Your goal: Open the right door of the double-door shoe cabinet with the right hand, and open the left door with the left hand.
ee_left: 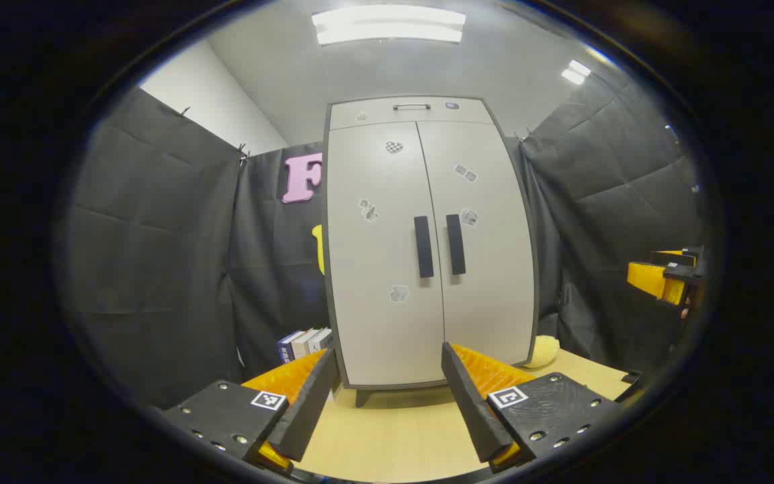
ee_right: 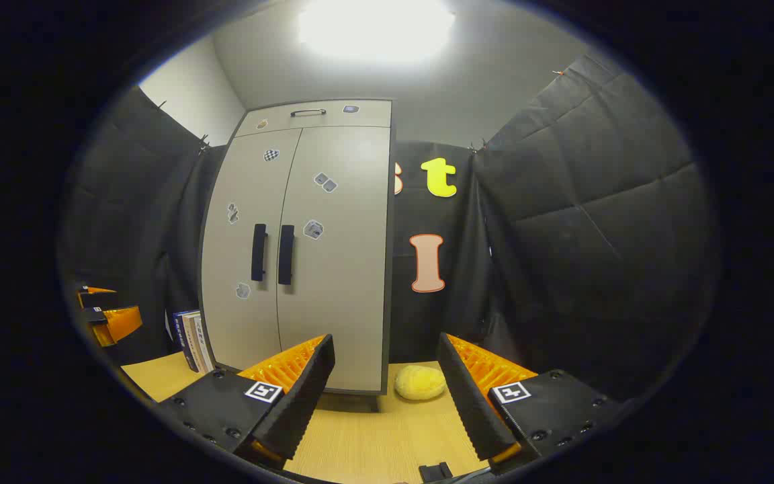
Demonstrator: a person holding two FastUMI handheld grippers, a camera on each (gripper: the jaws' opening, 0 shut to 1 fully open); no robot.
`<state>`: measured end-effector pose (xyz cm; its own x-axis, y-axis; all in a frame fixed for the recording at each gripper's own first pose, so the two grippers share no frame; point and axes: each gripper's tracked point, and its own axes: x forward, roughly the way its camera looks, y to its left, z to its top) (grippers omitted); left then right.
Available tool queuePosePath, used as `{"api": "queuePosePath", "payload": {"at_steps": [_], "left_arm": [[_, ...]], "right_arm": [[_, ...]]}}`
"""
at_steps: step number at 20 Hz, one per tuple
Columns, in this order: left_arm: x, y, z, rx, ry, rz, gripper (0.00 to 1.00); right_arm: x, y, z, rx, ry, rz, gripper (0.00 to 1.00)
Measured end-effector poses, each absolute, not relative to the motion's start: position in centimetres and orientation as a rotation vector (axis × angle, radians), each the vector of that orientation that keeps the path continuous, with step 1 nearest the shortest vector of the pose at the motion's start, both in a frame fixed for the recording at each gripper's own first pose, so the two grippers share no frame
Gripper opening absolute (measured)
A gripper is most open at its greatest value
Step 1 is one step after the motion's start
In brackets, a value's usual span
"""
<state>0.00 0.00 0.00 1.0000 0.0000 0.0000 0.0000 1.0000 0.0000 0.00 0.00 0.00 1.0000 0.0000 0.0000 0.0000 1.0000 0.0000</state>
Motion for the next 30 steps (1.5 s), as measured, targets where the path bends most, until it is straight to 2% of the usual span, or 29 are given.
{"api": "queuePosePath", "payload": {"at_steps": [16,30], "left_arm": [[0.0,1.3,0.4,0.007,-0.016,0.034,0.93],[-2.8,6.1,-1.0,0.041,0.004,0.156,0.93]], "right_arm": [[1.8,2.0,0.3,0.027,0.007,0.050,0.98],[9.8,7.8,5.3,0.051,-0.023,0.144,0.98]]}}
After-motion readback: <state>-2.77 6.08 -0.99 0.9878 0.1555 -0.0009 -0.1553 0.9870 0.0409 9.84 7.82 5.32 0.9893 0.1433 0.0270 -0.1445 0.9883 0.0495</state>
